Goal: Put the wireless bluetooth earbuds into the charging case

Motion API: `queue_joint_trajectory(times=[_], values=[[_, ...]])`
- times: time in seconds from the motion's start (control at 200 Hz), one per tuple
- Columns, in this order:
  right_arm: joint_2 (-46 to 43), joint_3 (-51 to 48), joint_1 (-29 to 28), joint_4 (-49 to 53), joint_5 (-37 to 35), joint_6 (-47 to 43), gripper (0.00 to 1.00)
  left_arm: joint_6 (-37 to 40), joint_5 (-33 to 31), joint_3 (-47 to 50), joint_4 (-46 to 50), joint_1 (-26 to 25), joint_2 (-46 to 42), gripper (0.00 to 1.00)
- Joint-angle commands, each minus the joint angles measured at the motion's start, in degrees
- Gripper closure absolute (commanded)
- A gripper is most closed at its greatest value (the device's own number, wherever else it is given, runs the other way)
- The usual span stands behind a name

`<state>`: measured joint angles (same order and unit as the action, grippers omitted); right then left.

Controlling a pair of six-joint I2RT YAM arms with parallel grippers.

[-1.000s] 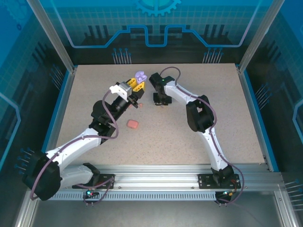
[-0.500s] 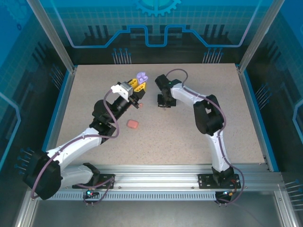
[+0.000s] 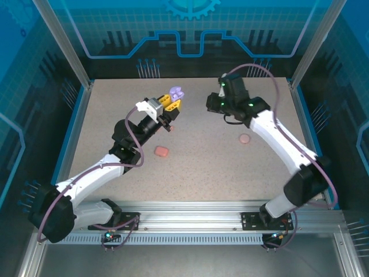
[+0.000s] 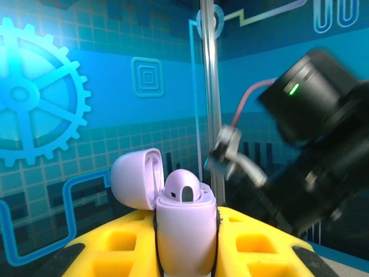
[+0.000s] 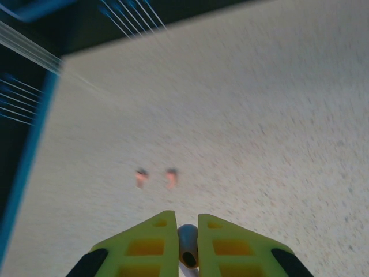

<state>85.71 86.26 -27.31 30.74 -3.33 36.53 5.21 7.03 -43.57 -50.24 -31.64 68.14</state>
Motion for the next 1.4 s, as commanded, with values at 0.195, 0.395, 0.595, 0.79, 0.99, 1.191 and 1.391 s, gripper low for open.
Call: queue_joint_trajectory(times=[0.195, 0.395, 0.595, 0.79, 0.99, 1.191, 1.391], values=[[-14.55, -3.16, 1.43, -11.68, 6.99, -2.88, 0.87, 0.07, 2.19, -3.32, -0.28, -2.8, 2.04, 1.0], [-19.09, -5.87, 1.39, -19.86, 13.83, -1.41, 0.87, -1.81, 2.2, -3.66, -1.94, -3.74, 2.88, 1.0], [-20.93, -10.07, 1.12, -29.4, 19.13, 1.84, 0.87, -2.25, 2.32, -5.06, -2.35, -4.7, 4.0, 1.0], [-21.14, -13.71, 0.45, -36.59, 20.4, 6.2, 0.86, -2.66, 2.34, -6.1, -2.87, -5.43, 5.02, 1.0], [-20.29, -15.07, -1.13, -40.01, 19.43, 7.57, 0.86, -3.19, 2.2, -6.57, -3.4, -5.94, 5.68, 1.0], [-18.63, -14.9, -2.76, -41.01, 19.33, 7.74, 0.86, -3.09, 1.96, -7.05, -3.53, -6.28, 5.95, 1.0], [-17.57, -15.29, -3.75, -41.38, 19.34, 8.07, 0.86, -2.76, 1.85, -7.23, -3.65, -6.31, 5.88, 1.0]])
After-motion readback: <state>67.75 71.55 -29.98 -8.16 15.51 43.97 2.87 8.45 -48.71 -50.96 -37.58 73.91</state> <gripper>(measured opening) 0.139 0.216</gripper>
